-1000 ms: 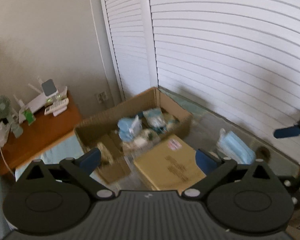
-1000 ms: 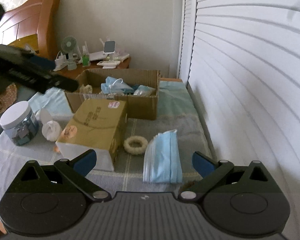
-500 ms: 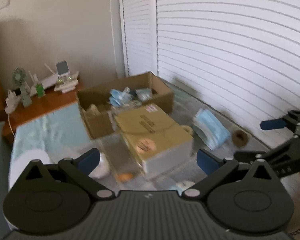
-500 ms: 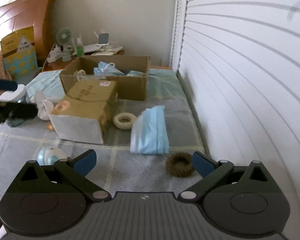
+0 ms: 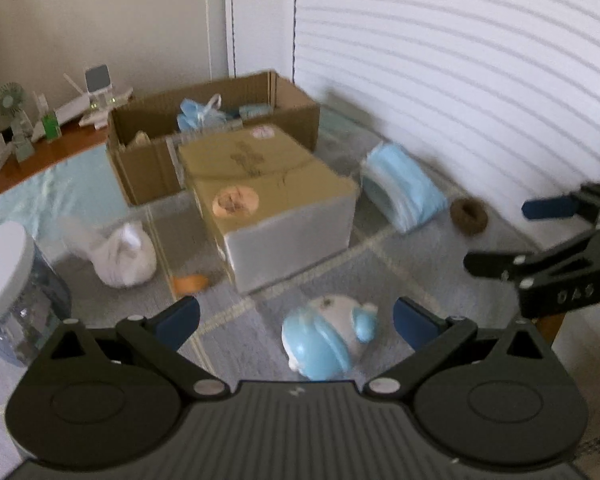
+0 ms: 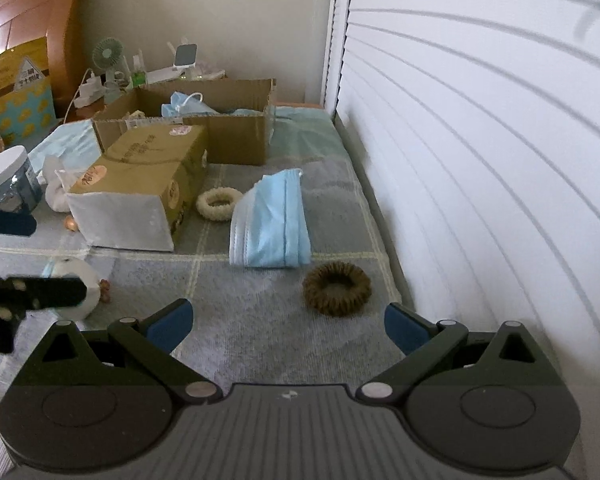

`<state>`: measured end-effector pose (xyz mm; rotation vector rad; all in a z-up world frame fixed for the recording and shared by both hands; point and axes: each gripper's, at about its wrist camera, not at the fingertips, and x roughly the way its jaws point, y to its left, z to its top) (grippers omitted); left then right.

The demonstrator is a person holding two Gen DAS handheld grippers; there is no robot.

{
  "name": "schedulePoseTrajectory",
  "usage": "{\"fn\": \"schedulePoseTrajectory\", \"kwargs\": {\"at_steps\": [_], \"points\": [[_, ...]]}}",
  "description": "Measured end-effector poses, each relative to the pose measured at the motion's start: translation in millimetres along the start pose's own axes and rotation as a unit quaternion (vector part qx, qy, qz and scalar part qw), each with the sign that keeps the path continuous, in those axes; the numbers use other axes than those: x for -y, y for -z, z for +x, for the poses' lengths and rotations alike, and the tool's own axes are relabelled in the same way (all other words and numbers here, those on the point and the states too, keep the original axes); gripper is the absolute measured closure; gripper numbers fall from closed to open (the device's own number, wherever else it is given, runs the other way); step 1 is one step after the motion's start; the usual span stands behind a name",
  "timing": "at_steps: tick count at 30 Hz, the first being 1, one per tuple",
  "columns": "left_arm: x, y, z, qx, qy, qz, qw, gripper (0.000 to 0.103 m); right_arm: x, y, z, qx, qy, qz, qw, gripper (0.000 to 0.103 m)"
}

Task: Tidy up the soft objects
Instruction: 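Withdraw both tools from the box back over the bed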

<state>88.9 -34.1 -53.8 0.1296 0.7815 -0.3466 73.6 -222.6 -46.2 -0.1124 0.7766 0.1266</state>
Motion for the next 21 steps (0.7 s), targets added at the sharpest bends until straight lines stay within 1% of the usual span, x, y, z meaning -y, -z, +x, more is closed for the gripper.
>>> {"fn": "schedulePoseTrajectory", "kwargs": {"at_steps": [10, 11, 13, 21], "points": [[-2.1, 14.6, 21.3, -0.043, 0.014, -0.02, 0.9988, 0.001, 1.3, 5.4, 16.2, -0.022, 0.007, -0.001, 1.0, 0.0], [-2.1, 14.6, 23.4, -0.043, 0.012, -0.019, 0.9988, 0.001, 2.0, 6.1, 17.1, -0.024, 0.007, 0.0, 1.0, 0.0], [2.1, 16.0, 25.6, -0.044, -0.005, -0.004, 0.999, 0.0, 2.9, 7.1, 18.3, -0.025, 0.006, 0.001, 1.0, 0.0], [2.6, 22.1, 24.0, -0.031, -0.007, -0.007, 0.9995, 0.0, 3.7, 11.0, 27.5, -0.038, 0.003, 0.002, 0.999, 0.0]]}}
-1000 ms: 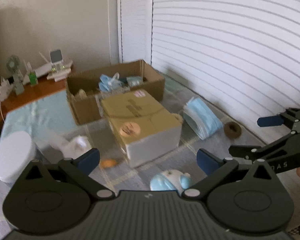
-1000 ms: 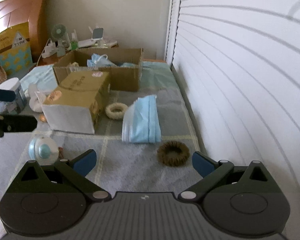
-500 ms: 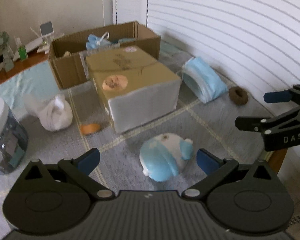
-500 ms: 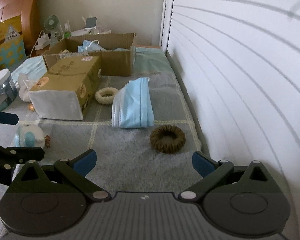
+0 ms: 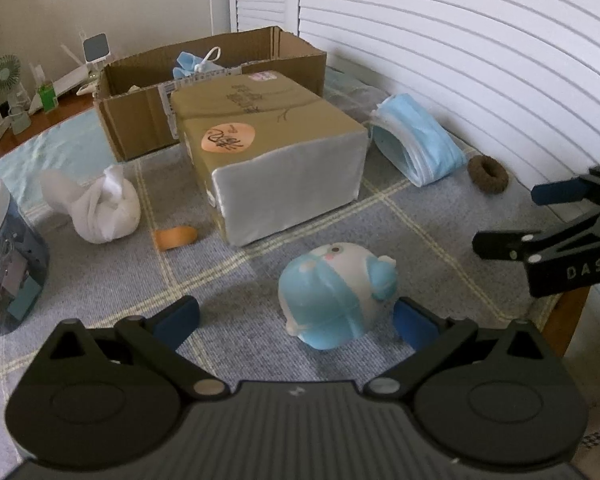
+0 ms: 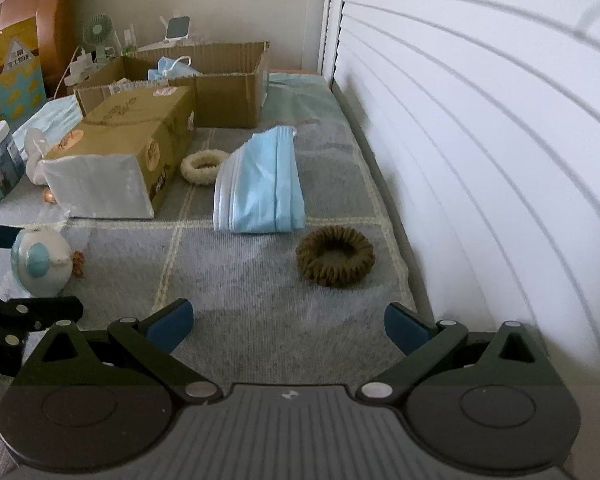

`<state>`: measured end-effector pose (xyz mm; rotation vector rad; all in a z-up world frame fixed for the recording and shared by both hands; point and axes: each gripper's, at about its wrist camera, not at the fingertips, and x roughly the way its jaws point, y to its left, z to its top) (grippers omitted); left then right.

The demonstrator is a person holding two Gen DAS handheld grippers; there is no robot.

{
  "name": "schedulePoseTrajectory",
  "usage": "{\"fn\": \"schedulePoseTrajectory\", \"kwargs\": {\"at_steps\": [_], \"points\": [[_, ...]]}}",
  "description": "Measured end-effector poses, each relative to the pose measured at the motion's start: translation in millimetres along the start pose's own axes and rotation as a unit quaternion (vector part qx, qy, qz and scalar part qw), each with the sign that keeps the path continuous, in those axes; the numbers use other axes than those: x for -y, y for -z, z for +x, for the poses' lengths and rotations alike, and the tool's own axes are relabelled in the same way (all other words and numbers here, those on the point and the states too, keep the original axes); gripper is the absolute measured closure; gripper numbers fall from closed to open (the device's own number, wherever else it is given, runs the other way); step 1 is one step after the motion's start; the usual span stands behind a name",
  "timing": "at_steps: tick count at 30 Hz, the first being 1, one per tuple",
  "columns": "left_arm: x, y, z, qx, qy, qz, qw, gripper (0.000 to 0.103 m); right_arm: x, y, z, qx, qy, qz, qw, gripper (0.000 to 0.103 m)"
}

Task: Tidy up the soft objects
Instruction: 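Withdraw both tools from the box back over the bed, then grasp the blue-white plush toy with the left tool while the right tool grasps the brown hair tie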

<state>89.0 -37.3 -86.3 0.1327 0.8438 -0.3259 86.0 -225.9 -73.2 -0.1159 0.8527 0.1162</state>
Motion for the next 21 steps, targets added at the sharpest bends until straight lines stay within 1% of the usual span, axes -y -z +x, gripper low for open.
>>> {"fn": "schedulePoseTrajectory", "kwargs": {"at_steps": [4, 8, 11, 13, 14, 18, 21], "points": [[-0.8, -0.5, -0.4, 0.002, 0.003, 0.001, 1.0, 0.0, 1.0, 2.9, 2.5, -0.005, -0.01, 0.006, 1.0, 0.0], [-0.4, -2.1, -0.4, -0.001, 0.001, -0.001, 1.0, 0.001, 0.1, 4.1, 3.1, -0.001, -0.011, 0.004, 1.0, 0.0], [0.9, -3.6, -4.6, 0.005, 0.009, 0.004, 0.9999, 0.004, -0.1, 5.6, 2.7, 0.004, -0.011, 0.003, 1.0, 0.0], [1.4, -4.3, -10.4, 0.017, 0.019, 0.002, 0.9997, 0.009, -0.1, 6.3, 2.8, 0.007, -0.011, 0.004, 1.0, 0.0], [1.6, -5.1, -13.0, 0.022, 0.021, -0.001, 0.9995, 0.013, -0.3, 7.0, 2.5, 0.008, -0.011, 0.003, 1.0, 0.0], [1.0, -7.1, -18.4, 0.029, 0.034, -0.009, 0.9989, 0.035, -0.9, 7.3, 3.1, 0.012, -0.009, 0.005, 1.0, 0.0], [3.0, -7.9, -18.2, 0.031, 0.04, -0.01, 0.9987, 0.039, -0.8, 8.3, 2.6, 0.015, -0.008, 0.006, 1.0, 0.0]]}}
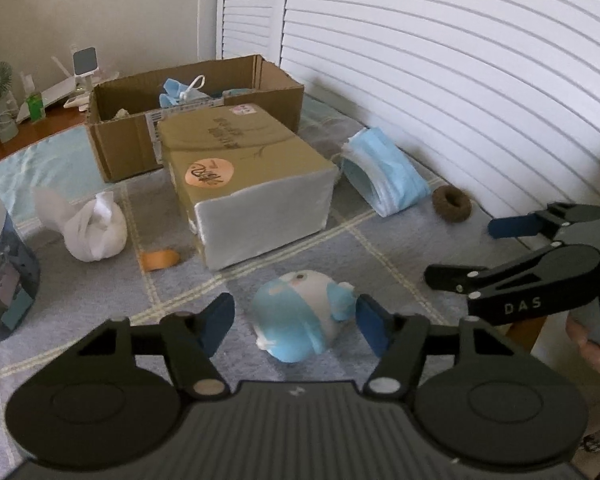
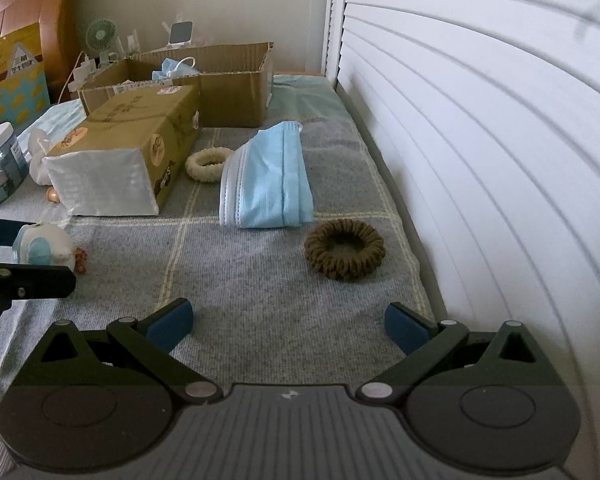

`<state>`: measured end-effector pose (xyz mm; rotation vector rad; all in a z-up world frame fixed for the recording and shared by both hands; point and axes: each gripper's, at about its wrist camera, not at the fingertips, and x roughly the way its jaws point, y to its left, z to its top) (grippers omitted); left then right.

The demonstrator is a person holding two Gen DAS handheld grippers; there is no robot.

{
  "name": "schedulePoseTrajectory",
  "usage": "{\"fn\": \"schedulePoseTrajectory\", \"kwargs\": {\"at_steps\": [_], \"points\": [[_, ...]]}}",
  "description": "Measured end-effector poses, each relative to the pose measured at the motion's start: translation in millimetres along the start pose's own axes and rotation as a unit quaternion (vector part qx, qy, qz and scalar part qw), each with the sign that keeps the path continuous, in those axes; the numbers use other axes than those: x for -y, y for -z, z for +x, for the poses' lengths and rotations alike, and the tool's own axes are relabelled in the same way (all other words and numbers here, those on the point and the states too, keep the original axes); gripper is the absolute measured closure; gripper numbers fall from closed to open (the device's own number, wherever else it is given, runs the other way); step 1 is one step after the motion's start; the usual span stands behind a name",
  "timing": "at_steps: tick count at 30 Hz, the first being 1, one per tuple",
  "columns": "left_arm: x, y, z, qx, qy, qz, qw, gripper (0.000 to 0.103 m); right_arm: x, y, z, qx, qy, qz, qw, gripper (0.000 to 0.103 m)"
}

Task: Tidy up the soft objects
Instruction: 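Grasp the blue-white plush toy with the left tool while the right tool grasps the brown hair tie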

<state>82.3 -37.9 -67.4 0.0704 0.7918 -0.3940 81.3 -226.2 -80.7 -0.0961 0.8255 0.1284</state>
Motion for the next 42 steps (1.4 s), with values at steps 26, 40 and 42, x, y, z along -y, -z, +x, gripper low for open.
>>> {"fn": "schedulePoseTrajectory", "kwargs": {"at_steps": [26, 40, 42], "points": [[-7.8, -3.0, 0.4, 0.011, 0.005, -0.007, 0.9999, 0.054, 12.2, -28.3, 14.3, 0.019, 0.032, 0.03, 0.999, 0.034], [-11.7, -7.5, -14.2, 0.005, 0.021, 0.028, 0.9994, 0.058, 9.7, -29.4, -9.4, 0.02, 0.039, 0.024, 0.999, 0.056], [-13.9, -8.2, -20.4, 0.004, 0.027, 0.035, 0.999, 0.058, 6.0, -31.4, -18.0, 0.026, 0.032, 0.017, 0.999, 0.056]]}}
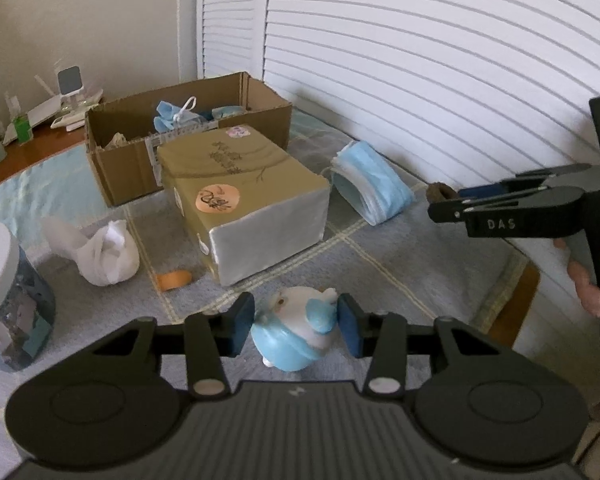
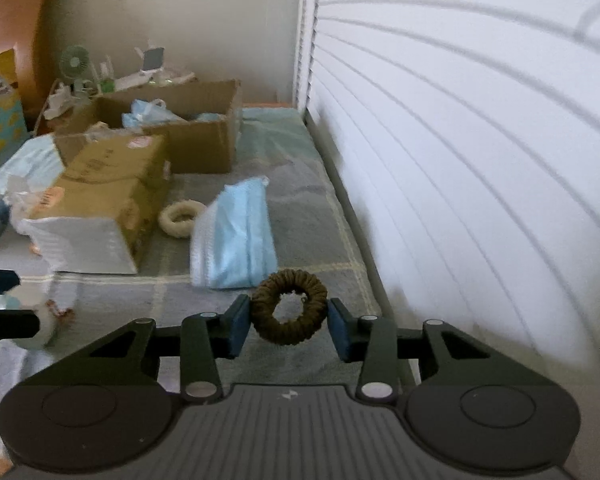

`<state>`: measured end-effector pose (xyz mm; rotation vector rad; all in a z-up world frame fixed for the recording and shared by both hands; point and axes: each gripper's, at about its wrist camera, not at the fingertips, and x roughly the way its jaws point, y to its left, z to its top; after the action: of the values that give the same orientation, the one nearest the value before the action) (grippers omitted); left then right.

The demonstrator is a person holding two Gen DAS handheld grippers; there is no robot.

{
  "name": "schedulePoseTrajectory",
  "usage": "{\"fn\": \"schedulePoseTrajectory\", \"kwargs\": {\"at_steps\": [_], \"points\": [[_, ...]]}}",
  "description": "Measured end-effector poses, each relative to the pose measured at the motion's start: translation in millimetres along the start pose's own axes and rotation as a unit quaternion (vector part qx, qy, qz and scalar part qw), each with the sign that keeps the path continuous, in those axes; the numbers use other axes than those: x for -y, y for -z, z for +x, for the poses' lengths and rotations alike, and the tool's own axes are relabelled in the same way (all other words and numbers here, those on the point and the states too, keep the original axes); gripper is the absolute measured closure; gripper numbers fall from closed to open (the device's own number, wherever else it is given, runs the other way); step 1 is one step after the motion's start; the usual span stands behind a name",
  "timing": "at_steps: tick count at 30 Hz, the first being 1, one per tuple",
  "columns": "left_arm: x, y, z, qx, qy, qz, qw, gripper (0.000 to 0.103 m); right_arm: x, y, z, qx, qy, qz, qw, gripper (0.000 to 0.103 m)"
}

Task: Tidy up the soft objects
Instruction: 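Grasp the blue-white plush toy with the left tool while the right tool grasps the brown hair tie, then carry the plush toy with the left tool into the cardboard box and release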

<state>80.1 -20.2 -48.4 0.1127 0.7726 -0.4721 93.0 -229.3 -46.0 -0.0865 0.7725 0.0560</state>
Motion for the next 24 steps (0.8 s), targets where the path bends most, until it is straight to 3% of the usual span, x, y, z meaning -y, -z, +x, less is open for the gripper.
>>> {"fn": "schedulePoseTrajectory", "kwargs": {"at_steps": [10, 17, 19, 24], "points": [[-3.9, 8.5, 11.4, -0.005, 0.013, 0.019, 0.9997, 0.048, -17.5, -1.4, -19.7, 0.01, -0.006, -0.021, 1.0, 0.056], [-8.5, 7.8, 28.5, 0.001, 0.03, -0.003, 0.9995, 0.051, -24.7, -1.2, -21.7, 0.007, -0.004, -0.031, 0.999, 0.056], [-8.9, 7.8, 32.8, -0.003, 0.033, -0.008, 0.9994, 0.057, -27.1, -2.2, -21.8, 0.007, -0.005, -0.035, 0.999, 0.056], [-10.7, 4.8, 23.8, -0.003, 0.039, 0.003, 0.9992, 0.058, -30.6, -6.7, -27.1, 0.01, -0.008, -0.047, 0.999, 0.056]]}}
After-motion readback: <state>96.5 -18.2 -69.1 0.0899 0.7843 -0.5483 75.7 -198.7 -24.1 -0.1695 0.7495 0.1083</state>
